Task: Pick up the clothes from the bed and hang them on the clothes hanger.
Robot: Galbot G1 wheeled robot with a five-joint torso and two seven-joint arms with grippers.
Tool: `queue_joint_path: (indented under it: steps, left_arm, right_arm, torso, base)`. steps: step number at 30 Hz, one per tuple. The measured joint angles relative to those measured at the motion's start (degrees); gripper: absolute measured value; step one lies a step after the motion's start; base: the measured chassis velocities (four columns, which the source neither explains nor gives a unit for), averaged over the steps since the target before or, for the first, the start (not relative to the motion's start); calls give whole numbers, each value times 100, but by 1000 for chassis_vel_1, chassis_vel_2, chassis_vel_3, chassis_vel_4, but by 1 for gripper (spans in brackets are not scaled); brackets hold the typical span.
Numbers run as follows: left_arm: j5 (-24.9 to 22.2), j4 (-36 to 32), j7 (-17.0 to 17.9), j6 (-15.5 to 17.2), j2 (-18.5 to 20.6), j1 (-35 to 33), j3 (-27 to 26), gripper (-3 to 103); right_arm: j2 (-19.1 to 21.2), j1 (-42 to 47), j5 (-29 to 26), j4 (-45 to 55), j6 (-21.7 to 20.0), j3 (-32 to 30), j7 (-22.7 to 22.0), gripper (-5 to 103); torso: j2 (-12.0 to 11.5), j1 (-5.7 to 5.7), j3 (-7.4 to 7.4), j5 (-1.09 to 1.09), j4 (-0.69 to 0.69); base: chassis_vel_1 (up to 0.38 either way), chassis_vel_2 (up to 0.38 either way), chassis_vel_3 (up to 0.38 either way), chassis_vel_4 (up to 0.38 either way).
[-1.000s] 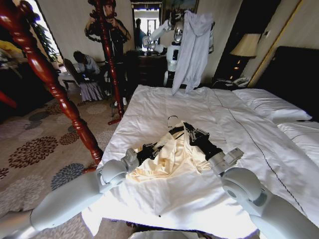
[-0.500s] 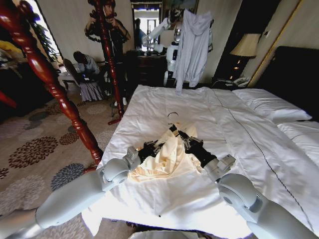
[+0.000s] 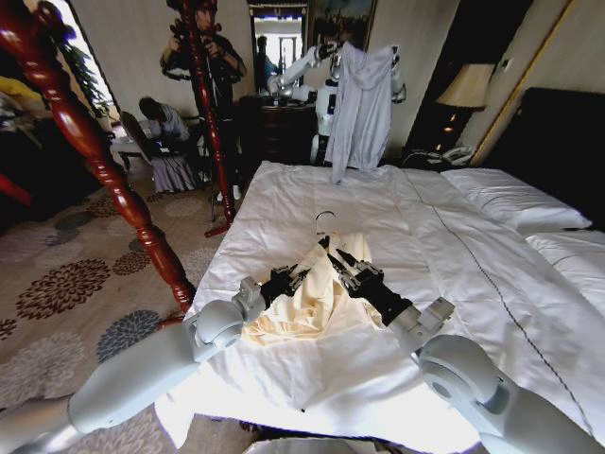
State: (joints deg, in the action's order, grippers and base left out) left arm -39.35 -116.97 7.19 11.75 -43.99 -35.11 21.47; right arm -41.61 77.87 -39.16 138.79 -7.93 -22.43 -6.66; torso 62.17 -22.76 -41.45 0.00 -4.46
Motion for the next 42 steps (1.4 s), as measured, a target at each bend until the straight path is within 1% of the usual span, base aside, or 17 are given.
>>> queue_joint_path:
  steps: [1, 2, 3, 5, 6, 8, 10, 12, 15, 19, 22, 27, 30, 31, 35, 39, 42]
  left_arm:
    - [0, 0, 4, 0, 6, -3, -14, 18]
    - [0, 0, 4, 0, 6, -3, -14, 18]
    - [0, 0, 5, -1, 16, -3, -33, 18]
    - [-1, -12, 27, -6, 32, -5, -77, 18]
    - [-1, -12, 27, -6, 32, -5, -77, 18]
    - [-2, -32, 47, -14, 44, -15, -119, 18]
    - [10, -51, 81, -31, 70, -27, -161, 18]
    - [13, -64, 94, -33, 77, -32, -173, 18]
    - [4, -130, 164, -37, 106, -52, -245, 18]
    - [-3, -181, 251, -56, 136, -61, -339, 18]
    - [-35, -254, 359, -77, 208, -58, -455, 18]
    - [-100, -349, 386, -78, 302, -42, -587, 18]
    - [-261, -501, 417, -78, 488, -102, -907, 18]
    - [-261, -501, 417, -78, 488, -102, -907, 18]
    - [-426, -674, 450, -72, 689, -205, -1237, 18]
    - [-560, -826, 514, -58, 842, -238, -1447, 18]
    - [-608, -928, 536, -53, 936, -293, -1545, 18]
  right_arm:
    - [-37, 42, -1, 0, 23, -55, -23, 46]
    - [-37, 42, -1, 0, 23, -55, -23, 46]
    - [-73, 95, 25, -27, 58, -129, -67, 51]
    - [-151, 249, 238, -166, 164, -282, -161, 63]
    - [-151, 249, 238, -166, 164, -282, -161, 63]
    - [-247, 374, 447, -305, 249, -422, -233, 73]
    - [-445, 509, 671, -509, 308, -695, -272, 84]
    - [-534, 538, 745, -595, 333, -804, -273, 84]
    - [-837, 715, 871, -820, 431, -1195, -250, 98]
    - [-1099, 977, 1043, -937, 573, -1482, -167, 99]
    - [-1433, 1347, 1468, -1033, 790, -1661, -44, 100]
    - [-1741, 1683, 1816, -1100, 952, -1700, -2, 100]
    - [-2272, 1969, 2327, -1285, 1213, -1699, 28, 100]
    - [-2272, 1969, 2327, -1285, 1213, -1699, 28, 100]
    - [-2776, 2051, 2926, -1543, 1668, -1717, 153, 100]
    - [-3028, 2039, 3173, -1683, 1846, -1774, 203, 100]
    - [-3136, 2028, 3200, -1712, 1869, -1810, 203, 100]
  torso:
    - [0, 0, 0, 0, 0]
    - [0, 0, 0, 0, 0]
    - [0, 0, 0, 0, 0]
    - [0, 0, 0, 0, 0]
    - [0, 0, 0, 0, 0]
    - [0, 0, 0, 0, 0]
    - [0, 0, 0, 0, 0]
    - [0, 0, 0, 0, 0]
    - [0, 0, 0, 1, 0]
    - [0, 0, 0, 0, 0]
    - [0, 0, 0, 0, 0]
    - [0, 0, 0, 0, -1]
    - [0, 0, 0, 1, 0]
    - [0, 0, 0, 1, 0]
    - [0, 0, 0, 0, 0]
    - [0, 0, 0, 0, 0]
    - [0, 0, 0, 0, -1]
  base:
    - [0, 0, 0, 0]
    - [0, 0, 0, 0]
    - [0, 0, 0, 0]
    - [0, 0, 0, 0]
    - [0, 0, 0, 0]
    - [0, 0, 0, 0]
    - [0, 0, 0, 0]
    - [0, 0, 0, 0]
    - [0, 0, 0, 0]
    - [0, 0, 0, 0]
    - [0, 0, 0, 0]
    - [0, 0, 0, 0]
    - [0, 0, 0, 0]
    - [0, 0, 0, 0]
    - [0, 0, 0, 0]
    - [0, 0, 0, 0]
    - [0, 0, 0, 0]
